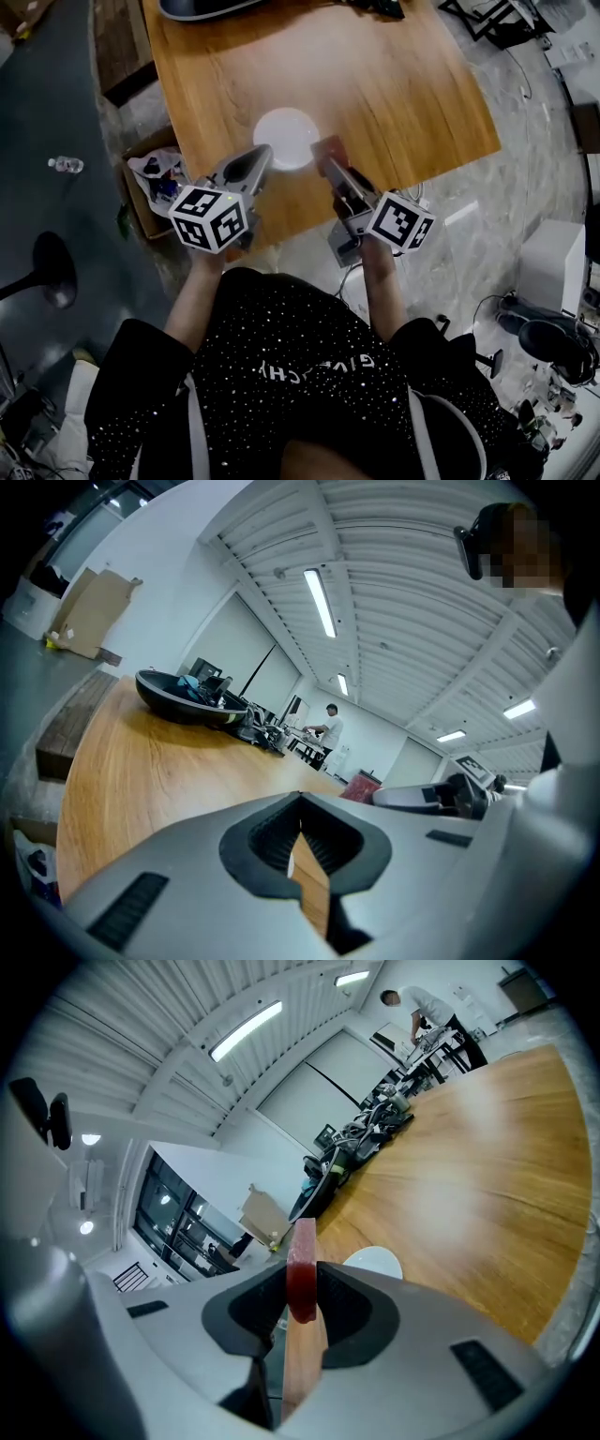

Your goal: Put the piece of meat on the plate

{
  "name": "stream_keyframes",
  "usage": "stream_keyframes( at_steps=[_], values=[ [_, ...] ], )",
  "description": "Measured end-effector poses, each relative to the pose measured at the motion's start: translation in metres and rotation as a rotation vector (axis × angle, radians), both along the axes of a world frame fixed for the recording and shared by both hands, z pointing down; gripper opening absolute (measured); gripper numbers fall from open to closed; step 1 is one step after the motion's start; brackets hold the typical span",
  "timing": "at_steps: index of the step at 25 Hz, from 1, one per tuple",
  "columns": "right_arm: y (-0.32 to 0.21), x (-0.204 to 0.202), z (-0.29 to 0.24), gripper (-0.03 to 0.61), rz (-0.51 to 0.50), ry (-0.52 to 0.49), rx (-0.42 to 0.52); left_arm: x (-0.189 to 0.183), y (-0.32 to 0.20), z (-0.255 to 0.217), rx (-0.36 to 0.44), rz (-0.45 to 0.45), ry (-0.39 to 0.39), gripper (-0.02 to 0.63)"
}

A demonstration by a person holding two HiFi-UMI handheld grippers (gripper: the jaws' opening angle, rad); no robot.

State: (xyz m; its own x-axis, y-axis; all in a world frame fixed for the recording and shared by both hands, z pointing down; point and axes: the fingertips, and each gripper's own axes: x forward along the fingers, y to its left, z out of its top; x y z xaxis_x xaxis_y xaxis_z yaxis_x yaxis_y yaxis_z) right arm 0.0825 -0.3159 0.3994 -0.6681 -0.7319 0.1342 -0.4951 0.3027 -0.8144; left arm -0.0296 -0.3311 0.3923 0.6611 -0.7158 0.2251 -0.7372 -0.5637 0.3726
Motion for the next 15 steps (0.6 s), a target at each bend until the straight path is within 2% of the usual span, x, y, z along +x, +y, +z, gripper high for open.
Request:
stream_keyframes(
  at_steps=[5,8,15],
  values=[
    [-0.036,-0.007,0.014,0.101,-0.056,-0.03,-0.06,-0.003,-0.027,0.011,-0.036,-0.028,-0.002,0.009],
    [-0.056,-0.023,0.032,0.101,-0.101,-0.08,-0.155,-0.013,-0.043,0.019,-0.061,-0.053,0.003,0.009],
    [-0.085,-0.06,0.081,0.101,-0.197,-0.103,-0.373,-0.03,-0.065,0.039,-0.116,-0.096,0.028,0.009]
  ],
)
